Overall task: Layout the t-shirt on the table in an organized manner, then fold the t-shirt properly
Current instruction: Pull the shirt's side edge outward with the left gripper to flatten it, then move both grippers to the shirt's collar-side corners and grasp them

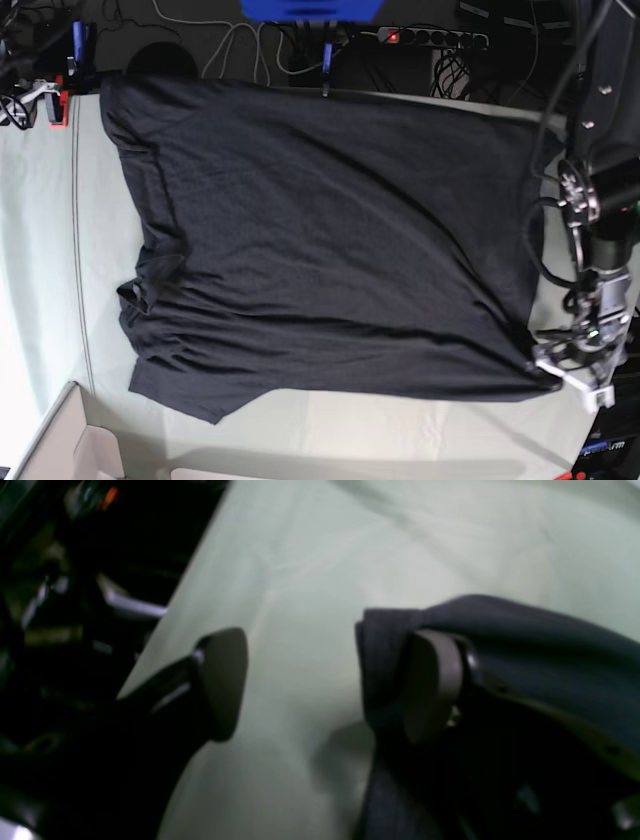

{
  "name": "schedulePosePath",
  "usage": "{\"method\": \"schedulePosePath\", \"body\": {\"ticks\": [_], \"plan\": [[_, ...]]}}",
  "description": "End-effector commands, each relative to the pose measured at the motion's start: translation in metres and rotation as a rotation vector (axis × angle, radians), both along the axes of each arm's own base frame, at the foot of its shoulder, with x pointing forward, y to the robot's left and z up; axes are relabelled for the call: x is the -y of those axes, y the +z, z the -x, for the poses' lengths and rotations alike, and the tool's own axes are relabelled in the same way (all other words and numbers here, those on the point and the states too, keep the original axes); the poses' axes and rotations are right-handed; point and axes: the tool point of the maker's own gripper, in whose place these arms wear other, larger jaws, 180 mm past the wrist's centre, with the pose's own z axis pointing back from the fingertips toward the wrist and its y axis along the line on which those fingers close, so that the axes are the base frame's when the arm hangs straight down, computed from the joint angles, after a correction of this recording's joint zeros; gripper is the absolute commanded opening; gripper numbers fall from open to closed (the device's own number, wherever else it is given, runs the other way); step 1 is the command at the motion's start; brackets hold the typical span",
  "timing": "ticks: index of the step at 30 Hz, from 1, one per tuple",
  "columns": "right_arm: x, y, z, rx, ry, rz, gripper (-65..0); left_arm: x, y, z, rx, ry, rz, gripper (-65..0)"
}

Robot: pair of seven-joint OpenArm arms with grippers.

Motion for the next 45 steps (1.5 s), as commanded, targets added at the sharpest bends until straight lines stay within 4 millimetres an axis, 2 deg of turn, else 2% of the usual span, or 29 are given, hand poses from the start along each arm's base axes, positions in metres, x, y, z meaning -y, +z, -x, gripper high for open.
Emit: {"method": "schedulePosePath", "body": {"ticks": [1,7,9,16,20,24,29,31,33,37,41,45], "plan": [[0.005,0.011,-0.005,0.028,0.014,0.026,-39.4,-0.022,0.034,-0.009,0.084,0.043,-0.023,-19.3],[0.003,0.010,-0.006,0.027,0.019,0.022,-39.4,-0.036,0.033,-0.001,0.085,0.064,-0.015,-19.3],[0.003,0.010,-0.006,0.027,0.019,0.022,-39.4,-0.038,0.014,0.012,0.041,0.058,-0.031,-19.2],[0.002,0.009,-0.006,0.026,0.019,0.020,-39.4,-0.013,-0.009,0.014,-0.072,-0.078,-0.144,-19.2],[0.002,0.009,-0.006,0.026,0.019,0.020,-39.4,0.001,-0.014,0.011,-0.114,-0.152,-0.213,-19.2],[0.002,0.009,-0.006,0.026,0.019,0.020,-39.4,0.014,-0.015,0.007,-0.090,-0.156,-0.182,-19.2],[0.003,0.010,-0.007,0.032,0.022,0.024,-39.4,-0.011,-0.009,0.014,0.013,0.029,0.032,-19.2],[0.003,0.011,-0.012,0.041,0.029,0.025,-39.3,-0.019,-0.027,0.032,0.004,0.079,0.080,-19.2],[-0.001,0.014,-0.024,0.040,0.082,0.035,-39.3,-0.025,-0.049,0.055,-0.026,0.115,0.106,-19.2],[-0.022,0.016,-0.061,0.043,0.242,0.042,-39.3,-0.031,-0.070,0.087,-0.031,0.156,0.132,-19.2],[-0.041,0.022,-0.100,0.066,0.365,0.049,-36.9,-0.031,-0.078,0.109,-0.062,0.167,0.174,-19.4],[-0.057,0.019,-0.146,0.104,0.427,0.011,-33.3,-0.022,-0.088,0.143,-0.128,0.166,0.265,-19.4]]}}
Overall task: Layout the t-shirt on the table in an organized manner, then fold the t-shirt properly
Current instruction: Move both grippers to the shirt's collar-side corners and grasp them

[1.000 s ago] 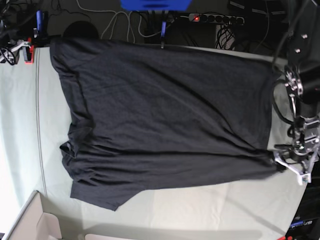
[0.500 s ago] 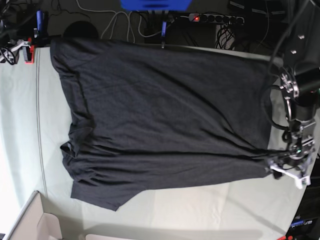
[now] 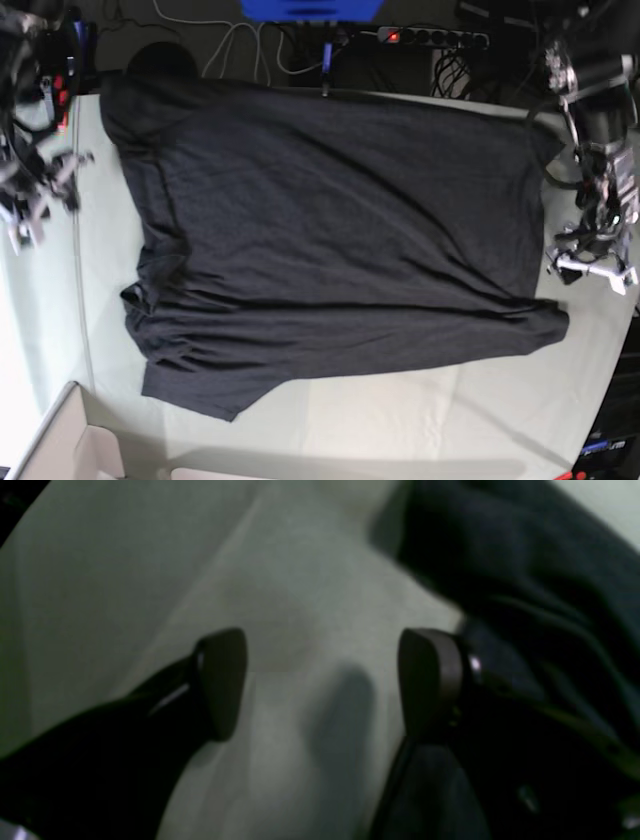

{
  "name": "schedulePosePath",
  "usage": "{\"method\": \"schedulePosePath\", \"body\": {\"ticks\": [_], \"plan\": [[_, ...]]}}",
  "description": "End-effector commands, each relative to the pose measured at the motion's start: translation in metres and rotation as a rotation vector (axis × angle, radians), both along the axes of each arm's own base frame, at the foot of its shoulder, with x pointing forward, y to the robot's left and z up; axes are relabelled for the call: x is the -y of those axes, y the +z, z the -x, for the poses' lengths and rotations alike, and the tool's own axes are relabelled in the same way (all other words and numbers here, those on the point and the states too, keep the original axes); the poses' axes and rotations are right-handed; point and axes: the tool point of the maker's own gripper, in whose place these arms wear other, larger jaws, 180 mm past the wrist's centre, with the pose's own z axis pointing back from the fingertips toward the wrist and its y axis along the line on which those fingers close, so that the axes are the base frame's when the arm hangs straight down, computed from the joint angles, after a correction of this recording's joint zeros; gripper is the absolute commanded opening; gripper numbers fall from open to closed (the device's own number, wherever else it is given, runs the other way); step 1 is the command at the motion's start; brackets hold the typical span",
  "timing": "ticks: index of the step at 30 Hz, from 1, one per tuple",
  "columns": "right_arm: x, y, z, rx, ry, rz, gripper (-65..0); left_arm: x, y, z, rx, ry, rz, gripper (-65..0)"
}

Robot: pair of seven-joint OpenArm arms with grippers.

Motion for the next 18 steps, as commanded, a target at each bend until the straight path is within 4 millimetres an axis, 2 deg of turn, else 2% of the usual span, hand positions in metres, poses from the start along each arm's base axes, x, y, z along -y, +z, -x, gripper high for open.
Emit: {"method": "schedulePosePath", "body": {"ticks": [1,3,5,10,12,14,18], "plan": [[0.000,0.011,-0.018,0.044,0.020,0.001,-33.0,-0.006,0.004,0.008,-0.002,-0.001,-0.007,-19.5],[-0.007,0.007,-0.038,0.043,0.046,-0.021,-32.7,0.001,0.003,0.021,-0.007,-0.016,0.011,-19.5],[-0.017,-0.005,-0.051,0.002,0.078,-0.045,-32.7,0.012,-0.003,0.038,-0.023,-0.026,0.045,-19.5],[-0.053,-0.038,-0.059,-0.095,0.157,-0.106,-28.0,0.037,-0.007,0.075,-0.040,-0.070,0.047,-19.6],[-0.074,-0.040,-0.063,-0.078,0.177,-0.141,-26.4,0.041,-0.009,0.086,-0.050,-0.079,0.043,-19.6],[-0.087,-0.033,-0.070,-0.036,0.191,-0.162,-25.8,0.044,-0.013,0.096,-0.066,-0.084,0.043,-19.6],[-0.103,-0.026,-0.077,0.019,0.202,-0.199,-25.8,0.052,-0.025,0.109,-0.096,-0.080,0.061,-19.6]]}}
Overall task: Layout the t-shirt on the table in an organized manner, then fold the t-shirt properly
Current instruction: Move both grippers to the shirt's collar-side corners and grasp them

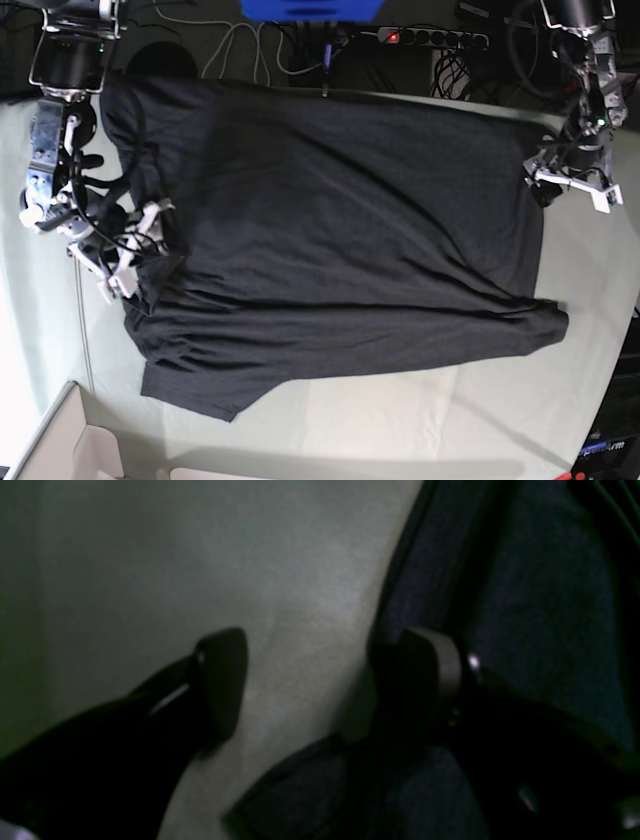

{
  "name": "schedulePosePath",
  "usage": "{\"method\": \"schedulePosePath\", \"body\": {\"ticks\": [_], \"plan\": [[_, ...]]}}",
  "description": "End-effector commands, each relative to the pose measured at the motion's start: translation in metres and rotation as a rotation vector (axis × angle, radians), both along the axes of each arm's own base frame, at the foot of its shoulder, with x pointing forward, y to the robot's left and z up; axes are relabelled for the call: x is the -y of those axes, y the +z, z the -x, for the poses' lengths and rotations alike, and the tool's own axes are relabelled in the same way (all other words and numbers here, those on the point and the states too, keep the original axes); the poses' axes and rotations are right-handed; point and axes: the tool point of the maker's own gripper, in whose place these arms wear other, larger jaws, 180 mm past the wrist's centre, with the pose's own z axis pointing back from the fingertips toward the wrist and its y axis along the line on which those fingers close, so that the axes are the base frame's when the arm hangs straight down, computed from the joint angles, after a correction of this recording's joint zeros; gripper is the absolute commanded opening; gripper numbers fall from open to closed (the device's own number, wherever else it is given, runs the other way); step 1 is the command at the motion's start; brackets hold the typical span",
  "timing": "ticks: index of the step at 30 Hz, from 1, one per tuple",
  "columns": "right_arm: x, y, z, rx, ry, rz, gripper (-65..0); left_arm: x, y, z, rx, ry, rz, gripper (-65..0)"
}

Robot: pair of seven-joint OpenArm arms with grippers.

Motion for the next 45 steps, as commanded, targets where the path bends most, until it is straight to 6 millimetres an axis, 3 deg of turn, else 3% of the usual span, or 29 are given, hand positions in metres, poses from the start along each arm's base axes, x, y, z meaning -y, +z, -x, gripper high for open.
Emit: {"method": "schedulePosePath", "body": {"ticks": [1,8,13,17,20,29,33,36,45], "plan": [[0.001,0.011,-0.010,0.048,0.002,-0.009,-25.8,0.000,-0.005,0.006,-0.032,0.000,0.013,-19.6],[0.000,0.000,-0.025,0.031,-0.021,-0.060,-26.0,0.002,-0.026,0.022,-0.093,0.016,0.039,-22.2],[-0.002,-0.008,-0.037,0.038,-0.046,-0.118,-26.3,0.001,-0.028,0.023,-0.097,0.019,0.042,-43.6],[-0.002,-0.021,-0.036,0.016,-0.065,-0.151,-26.4,-0.001,-0.027,0.023,-0.095,0.019,0.039,-53.2],[-0.002,-0.027,-0.034,0.025,-0.078,-0.176,-29.0,-0.002,-0.026,0.023,-0.093,0.020,0.039,-65.0],[0.015,-0.025,-0.033,0.032,-0.092,-0.150,-64.6,-0.003,-0.022,0.021,-0.083,0.018,0.034,-65.0],[0.026,-0.029,-0.024,0.017,-0.098,-0.128,-65.0,-0.006,-0.021,0.020,-0.079,0.025,0.033,-65.0],[0.042,-0.028,-0.020,0.015,-0.114,-0.106,-65.0,-0.022,-0.016,0.025,-0.063,0.084,0.031,-65.0],[0.121,-0.012,-0.004,0.079,-0.365,-0.121,-65.0,-0.035,-0.011,0.028,-0.052,0.121,0.023,-65.0]]}}
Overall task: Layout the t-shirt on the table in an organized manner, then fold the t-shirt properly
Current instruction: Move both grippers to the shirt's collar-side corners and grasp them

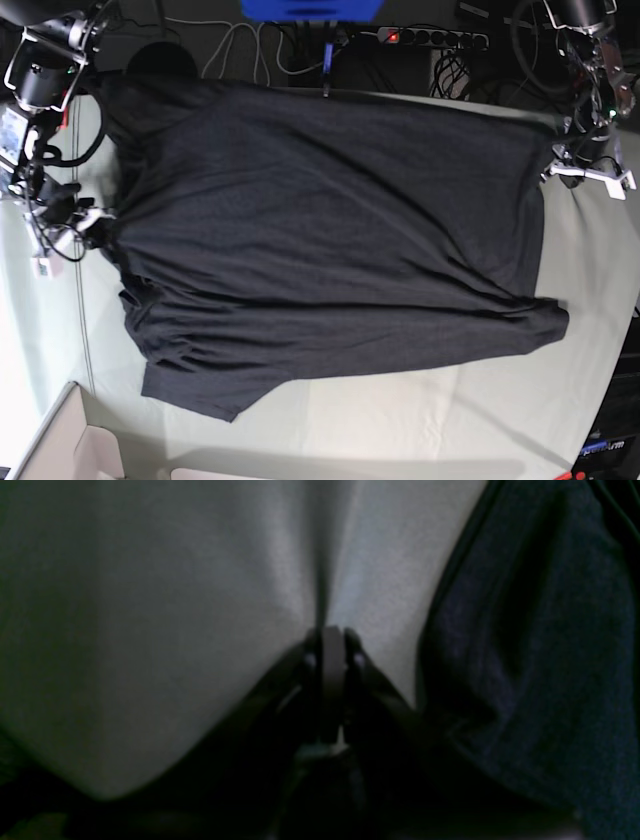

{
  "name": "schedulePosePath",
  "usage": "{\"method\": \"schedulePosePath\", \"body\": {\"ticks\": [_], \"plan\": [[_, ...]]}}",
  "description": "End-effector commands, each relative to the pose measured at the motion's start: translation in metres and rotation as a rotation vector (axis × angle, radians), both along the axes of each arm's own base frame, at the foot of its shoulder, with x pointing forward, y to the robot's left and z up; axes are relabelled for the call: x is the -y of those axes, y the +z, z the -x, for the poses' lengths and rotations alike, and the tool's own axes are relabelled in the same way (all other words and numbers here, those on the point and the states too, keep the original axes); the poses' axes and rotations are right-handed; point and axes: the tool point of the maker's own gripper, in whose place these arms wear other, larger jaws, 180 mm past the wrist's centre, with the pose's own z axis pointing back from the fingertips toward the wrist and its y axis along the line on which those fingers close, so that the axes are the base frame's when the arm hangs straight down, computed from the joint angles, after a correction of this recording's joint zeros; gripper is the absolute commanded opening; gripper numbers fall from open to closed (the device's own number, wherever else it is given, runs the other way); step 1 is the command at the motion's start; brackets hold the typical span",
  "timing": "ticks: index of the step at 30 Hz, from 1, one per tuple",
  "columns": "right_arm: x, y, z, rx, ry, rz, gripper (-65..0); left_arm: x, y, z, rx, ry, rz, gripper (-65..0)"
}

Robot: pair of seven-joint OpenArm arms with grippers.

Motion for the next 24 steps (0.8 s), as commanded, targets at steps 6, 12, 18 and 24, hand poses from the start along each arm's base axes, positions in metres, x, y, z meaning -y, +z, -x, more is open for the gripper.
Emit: {"method": "schedulePosePath", "body": {"ticks": [6,12,18,24], "plan": [[0.034,0.022,-0.005,0.081,-0.098,0.006,-65.0,-0.008,-0.003,0.009,-0.048,0.009,-0.016,-65.0],[0.033,0.009,0.013,0.042,-0.100,0.004,-63.1,-0.007,0.017,-0.004,0.004,-0.012,-0.044,-65.0],[0.038,0.012,0.013,0.048,-0.107,0.011,-37.5,-0.009,0.024,-0.008,0.022,-0.016,-0.054,-65.0],[0.077,0.019,0.038,0.048,-0.206,0.039,-24.3,-0.024,0.031,0.003,0.082,0.061,0.011,-65.0]]}}
